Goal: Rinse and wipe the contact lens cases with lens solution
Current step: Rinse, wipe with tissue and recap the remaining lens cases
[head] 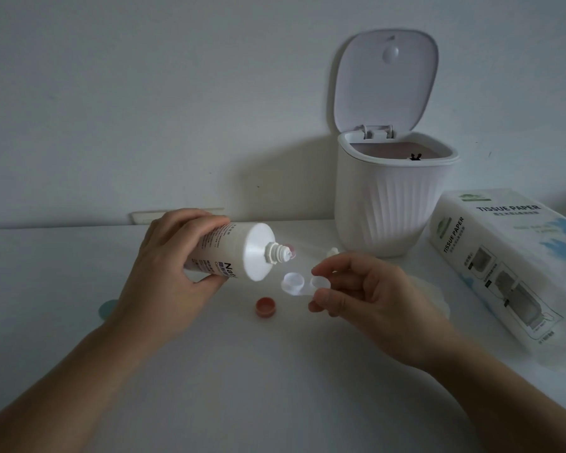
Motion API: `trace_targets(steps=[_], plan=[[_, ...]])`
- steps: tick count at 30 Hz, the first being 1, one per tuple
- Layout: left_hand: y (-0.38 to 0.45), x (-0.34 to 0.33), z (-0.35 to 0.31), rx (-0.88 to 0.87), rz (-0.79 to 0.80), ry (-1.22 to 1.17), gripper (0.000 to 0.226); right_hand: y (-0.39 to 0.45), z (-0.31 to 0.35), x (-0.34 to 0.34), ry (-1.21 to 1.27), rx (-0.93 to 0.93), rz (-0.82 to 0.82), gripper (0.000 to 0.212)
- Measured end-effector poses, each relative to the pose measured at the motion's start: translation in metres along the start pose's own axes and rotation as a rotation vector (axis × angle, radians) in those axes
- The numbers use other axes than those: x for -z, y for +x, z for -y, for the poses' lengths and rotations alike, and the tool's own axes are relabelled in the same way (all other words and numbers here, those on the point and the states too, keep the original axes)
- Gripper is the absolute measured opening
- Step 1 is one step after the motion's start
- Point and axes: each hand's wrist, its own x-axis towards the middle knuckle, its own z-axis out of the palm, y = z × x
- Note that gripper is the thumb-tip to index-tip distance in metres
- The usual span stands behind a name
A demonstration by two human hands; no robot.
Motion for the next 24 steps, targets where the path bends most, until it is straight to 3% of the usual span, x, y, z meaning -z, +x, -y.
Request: trace_targets(steps=[8,13,24], plan=[[-0.001,0.004,0.002,0.15,-0.056,-0.184,0.07,-0.002,0.002,0.002,-0.026,-0.024,-0.036,0.019],[-0.003,0.006,0.0,0.276,-0.082,-0.286,0.07,-0.007,0.009,0.003,-0.4,0.009,-0.084,0.02],[-0.004,0.002,0.003,0.238,-0.101,-0.284,0.068,-0.034,-0.002,0.007,-0.645,-0.048,-0.051,0.034]])
